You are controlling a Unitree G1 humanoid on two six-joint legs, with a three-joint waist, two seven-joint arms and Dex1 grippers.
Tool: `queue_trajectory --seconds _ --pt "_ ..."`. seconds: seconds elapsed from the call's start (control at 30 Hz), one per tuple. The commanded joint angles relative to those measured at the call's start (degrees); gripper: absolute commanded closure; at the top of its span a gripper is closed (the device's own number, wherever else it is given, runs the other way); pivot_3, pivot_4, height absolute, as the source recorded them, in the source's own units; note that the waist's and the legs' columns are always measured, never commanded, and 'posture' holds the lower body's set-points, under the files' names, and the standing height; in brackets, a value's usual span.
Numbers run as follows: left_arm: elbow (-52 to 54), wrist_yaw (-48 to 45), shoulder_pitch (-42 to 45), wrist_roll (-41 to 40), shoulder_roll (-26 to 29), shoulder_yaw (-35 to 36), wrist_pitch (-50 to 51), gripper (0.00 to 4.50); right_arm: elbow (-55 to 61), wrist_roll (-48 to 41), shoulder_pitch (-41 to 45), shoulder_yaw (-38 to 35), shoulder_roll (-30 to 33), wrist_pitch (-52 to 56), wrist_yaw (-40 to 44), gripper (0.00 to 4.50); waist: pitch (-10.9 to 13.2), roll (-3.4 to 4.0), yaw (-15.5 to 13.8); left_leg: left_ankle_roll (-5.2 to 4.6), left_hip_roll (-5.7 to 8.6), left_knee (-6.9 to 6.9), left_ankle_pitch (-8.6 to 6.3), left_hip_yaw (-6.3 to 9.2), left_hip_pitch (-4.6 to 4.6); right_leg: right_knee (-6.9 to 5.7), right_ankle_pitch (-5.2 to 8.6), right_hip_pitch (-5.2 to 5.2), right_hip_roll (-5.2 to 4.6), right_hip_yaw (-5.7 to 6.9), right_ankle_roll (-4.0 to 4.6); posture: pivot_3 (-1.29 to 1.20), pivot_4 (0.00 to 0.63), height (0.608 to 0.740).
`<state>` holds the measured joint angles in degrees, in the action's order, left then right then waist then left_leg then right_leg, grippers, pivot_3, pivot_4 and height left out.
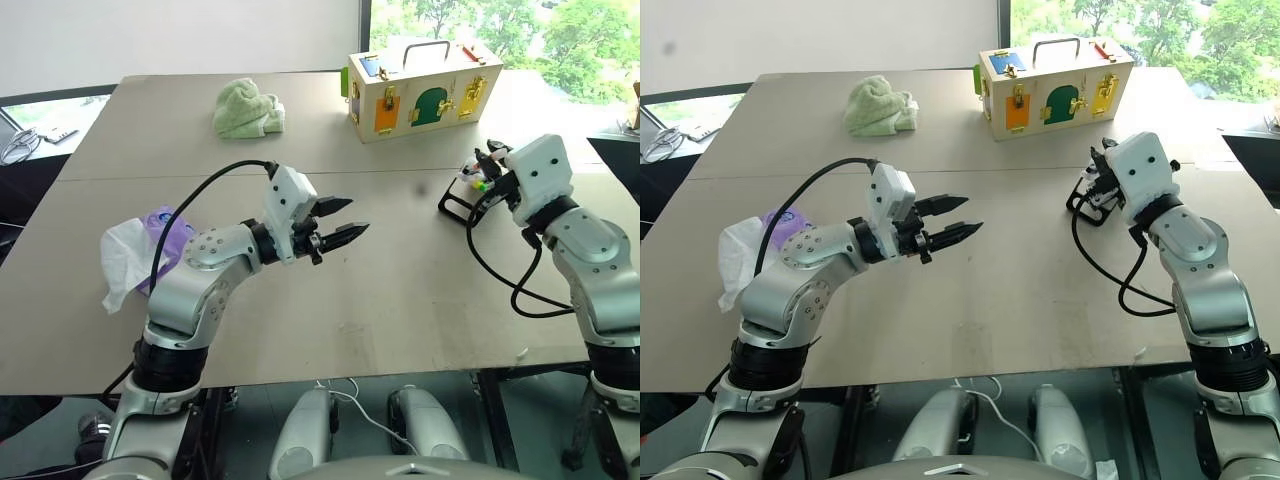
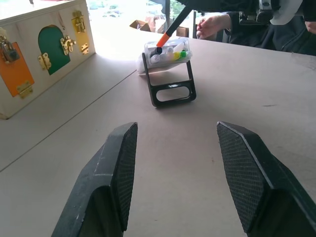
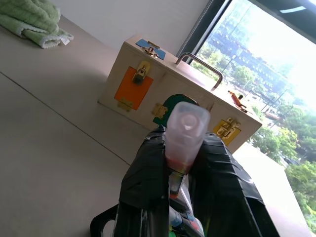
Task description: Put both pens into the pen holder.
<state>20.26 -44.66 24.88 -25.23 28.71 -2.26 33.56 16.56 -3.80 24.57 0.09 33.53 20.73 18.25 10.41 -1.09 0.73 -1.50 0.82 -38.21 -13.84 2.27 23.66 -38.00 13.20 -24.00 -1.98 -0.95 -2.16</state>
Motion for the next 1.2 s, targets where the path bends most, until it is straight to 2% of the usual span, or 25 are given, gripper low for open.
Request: queue_trajectory --seconds 0.03,0.33,0.4,0.5,0.53,0.73,0.77,0.8,0.87,1.03,1.2 --pt "3.66 -0.25 -0.04 -2.22 -0.38 1.41 -1.82 1.91 -0.64 3.48 2.23 1.27 -0.63 -2.81 -0.41 4.42 0.0 0.0 0.02 0.0 0.0 0.0 0.0 0.0 0.0 0.0 0.0 0.0 0.0 0.0 0.0 0.0 0.15 0.74" --pt "4.71 0.77 0.94 -6.25 -2.03 3.07 -1.63 1.91 -6.3 10.27 5.59 5.22 -3.63 -1.75 -1.35 4.42 0.0 0.0 0.01 0.01 0.0 0.0 0.01 -0.01 -0.02 -0.01 0.0 0.0 0.0 0.0 0.01 0.0 0.15 0.74" --pt "5.64 -0.59 1.08 -10.45 -1.86 4.33 0.14 1.49 -7.52 11.53 6.18 5.82 -3.88 -1.51 -1.44 4.42 0.0 0.0 0.02 0.02 0.0 0.0 0.01 0.0 -0.01 -0.01 0.0 0.0 0.0 0.0 0.01 0.0 0.15 0.74" --pt "5.97 0.57 1.3 -11.48 -1.44 4.8 0.99 0.44 -9.04 13.26 7.11 6.28 -3.87 -0.77 -1.33 4.42 0.0 0.0 0.03 0.02 0.0 0.0 0.01 -0.03 -0.01 0.0 -0.01 0.0 -0.01 -0.01 0.01 0.0 0.15 0.74" --pt "6.05 0.99 1.2 -11.62 -1.33 4.81 1.26 0.0 -9.37 13.75 7.36 6.28 -3.79 -0.28 -1.14 3.92 0.0 0.0 0.03 0.02 0.0 0.0 0.01 -0.03 -0.01 0.0 -0.01 0.0 -0.01 -0.01 0.0 0.0 0.15 0.74" --pt "6.52 3.11 0.78 -11.65 -1.27 4.59 1.63 0.0 -10.09 15.79 7.99 6.45 -3.23 1.33 0.36 1.09 0.0 0.0 0.01 0.02 0.0 0.0 0.01 -0.02 -0.01 -0.01 -0.01 0.0 0.0 0.0 0.01 0.0 0.15 0.74" --pt "6.51 3.26 0.71 -11.57 -1.3 4.46 1.58 0.0 -10.29 16.02 7.99 6.48 -3.33 1.17 0.4 0.73 0.0 0.0 0.01 0.02 0.0 0.0 0.01 -0.02 -0.01 0.0 -0.01 0.0 0.0 -0.01 0.0 0.0 0.15 0.74" --pt "6.55 3.4 0.64 -11.5 -1.34 4.33 1.55 0.0 -10.4 16.16 7.94 6.41 -3.45 1.06 0.42 0.17 0.0 0.0 0.02 0.02 0.0 0.0 0.01 -0.03 -0.01 0.0 -0.01 0.0 0.0 -0.01 0.0 0.0 0.15 0.74" --pt "6.65 3.67 0.4 -11.11 -1.23 4.1 1.34 0.0 -10.12 15.66 7.51 5.66 -3.97 0.51 0.33 0.02 0.0 0.0 0.02 0.02 0.0 0.0 0.01 -0.02 -0.01 -0.01 -0.01 0.0 0.0 0.0 0.0 0.0 0.15 0.74" --pt "6.77 5.15 -0.52 -10.22 -0.25 4.8 1.48 0.0 -1.33 4.32 2.26 -0.05 -4.42 -1.29 7.73 0.02 0.0 0.0 -0.08 0.02 0.0 0.0 0.01 0.02 0.0 0.0 -0.01 0.0 0.0 0.0 0.0 0.0 0.15 0.74" --pt "9.14 4.96 -5.14 -11.73 2.53 7.2 2.51 0.0 13.41 -12.32 -11.68 -9.51 -0.22 7.79 18.83 0.02 0.0 0.0 -0.27 -0.04 0.02 0.02 -0.04 0.17 0.04 0.03 -0.01 0.05 -0.07 -0.01 0.0 0.0 0.15 0.74"
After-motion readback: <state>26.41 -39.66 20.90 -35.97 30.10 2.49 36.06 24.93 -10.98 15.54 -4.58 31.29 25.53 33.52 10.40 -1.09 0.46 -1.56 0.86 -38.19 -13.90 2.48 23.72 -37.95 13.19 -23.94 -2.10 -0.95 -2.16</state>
